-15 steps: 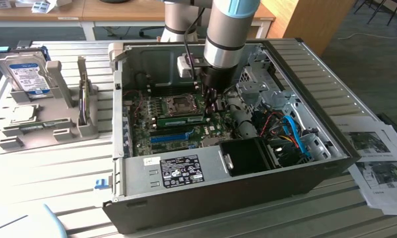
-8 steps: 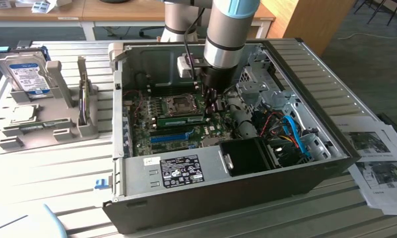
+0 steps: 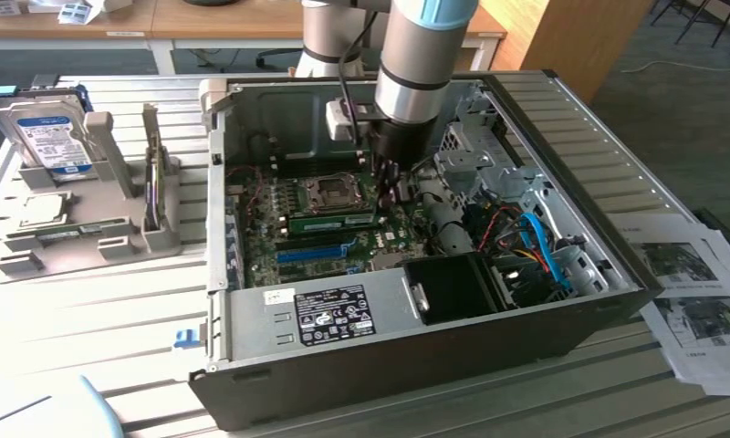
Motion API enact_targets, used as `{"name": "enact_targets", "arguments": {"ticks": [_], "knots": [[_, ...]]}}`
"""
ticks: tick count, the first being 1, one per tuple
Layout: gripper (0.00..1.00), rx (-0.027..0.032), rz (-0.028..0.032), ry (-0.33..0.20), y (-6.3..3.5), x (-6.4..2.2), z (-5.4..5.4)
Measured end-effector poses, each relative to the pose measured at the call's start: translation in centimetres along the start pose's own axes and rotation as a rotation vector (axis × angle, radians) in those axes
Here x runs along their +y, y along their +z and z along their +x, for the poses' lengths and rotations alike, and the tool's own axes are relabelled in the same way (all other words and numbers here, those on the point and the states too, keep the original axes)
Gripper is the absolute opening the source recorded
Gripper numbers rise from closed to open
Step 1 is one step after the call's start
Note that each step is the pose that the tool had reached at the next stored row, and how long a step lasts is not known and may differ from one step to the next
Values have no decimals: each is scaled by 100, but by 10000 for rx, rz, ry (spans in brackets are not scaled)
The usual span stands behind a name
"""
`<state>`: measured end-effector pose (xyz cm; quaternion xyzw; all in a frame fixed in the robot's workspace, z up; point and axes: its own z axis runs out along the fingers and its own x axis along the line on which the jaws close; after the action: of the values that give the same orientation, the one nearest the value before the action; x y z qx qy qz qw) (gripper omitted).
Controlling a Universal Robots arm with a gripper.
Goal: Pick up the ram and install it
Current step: 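Press down the ram until it locks into place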
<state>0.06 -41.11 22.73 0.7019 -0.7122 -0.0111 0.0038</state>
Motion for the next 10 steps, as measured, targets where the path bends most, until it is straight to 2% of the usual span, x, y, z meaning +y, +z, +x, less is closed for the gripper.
{"name": "enact_targets", "arguments": {"ticks": [10], "knots": [[9, 1, -1, -1, -139, 3, -1]]}}
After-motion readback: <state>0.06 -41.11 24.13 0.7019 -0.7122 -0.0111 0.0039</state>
